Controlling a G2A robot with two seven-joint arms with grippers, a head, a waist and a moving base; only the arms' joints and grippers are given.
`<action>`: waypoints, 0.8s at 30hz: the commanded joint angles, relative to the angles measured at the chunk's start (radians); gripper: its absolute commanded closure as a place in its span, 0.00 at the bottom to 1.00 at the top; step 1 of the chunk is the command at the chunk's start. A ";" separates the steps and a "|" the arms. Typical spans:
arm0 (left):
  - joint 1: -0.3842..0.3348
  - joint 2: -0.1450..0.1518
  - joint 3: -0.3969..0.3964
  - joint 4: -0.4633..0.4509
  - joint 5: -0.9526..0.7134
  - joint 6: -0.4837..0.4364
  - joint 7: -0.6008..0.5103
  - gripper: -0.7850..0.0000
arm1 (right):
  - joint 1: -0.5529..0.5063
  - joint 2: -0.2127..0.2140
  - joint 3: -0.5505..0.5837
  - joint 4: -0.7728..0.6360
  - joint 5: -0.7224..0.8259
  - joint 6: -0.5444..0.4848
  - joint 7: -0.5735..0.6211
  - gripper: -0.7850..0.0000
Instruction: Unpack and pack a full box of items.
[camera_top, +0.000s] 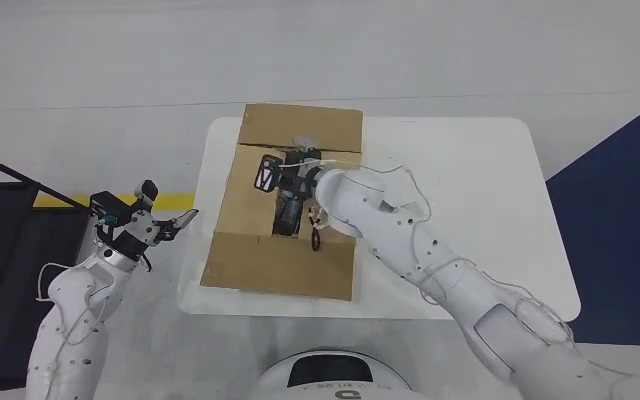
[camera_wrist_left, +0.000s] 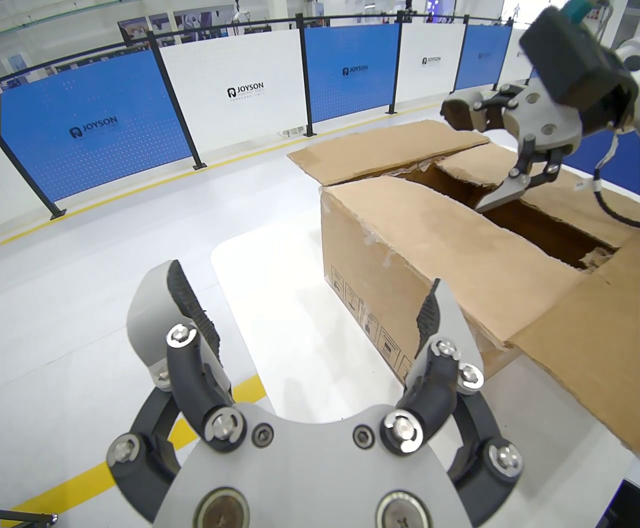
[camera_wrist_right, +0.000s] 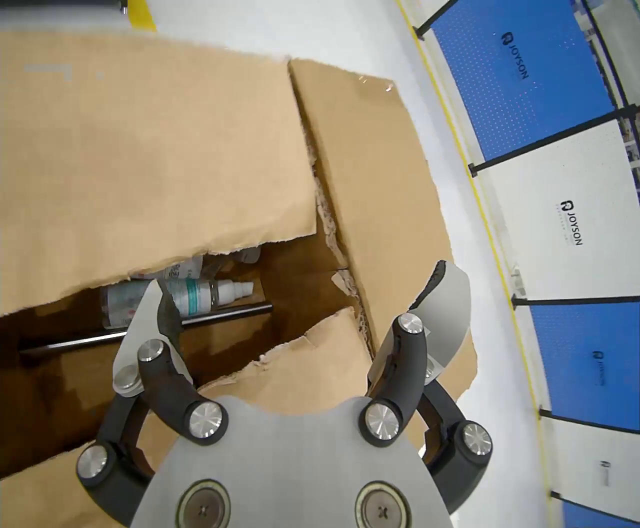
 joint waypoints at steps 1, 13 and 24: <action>0.000 0.000 0.000 0.000 0.000 0.000 0.000 0.00 | 0.019 -0.010 -0.020 0.021 -0.002 -0.027 0.028 0.00; 0.000 0.000 0.000 0.000 0.000 0.000 0.000 0.00 | 0.100 -0.063 0.028 0.206 0.172 -0.024 -0.286 0.00; 0.011 -0.001 -0.036 0.014 -0.060 0.061 -0.001 0.00 | 0.170 -0.111 0.000 0.270 0.244 -0.077 -0.513 0.00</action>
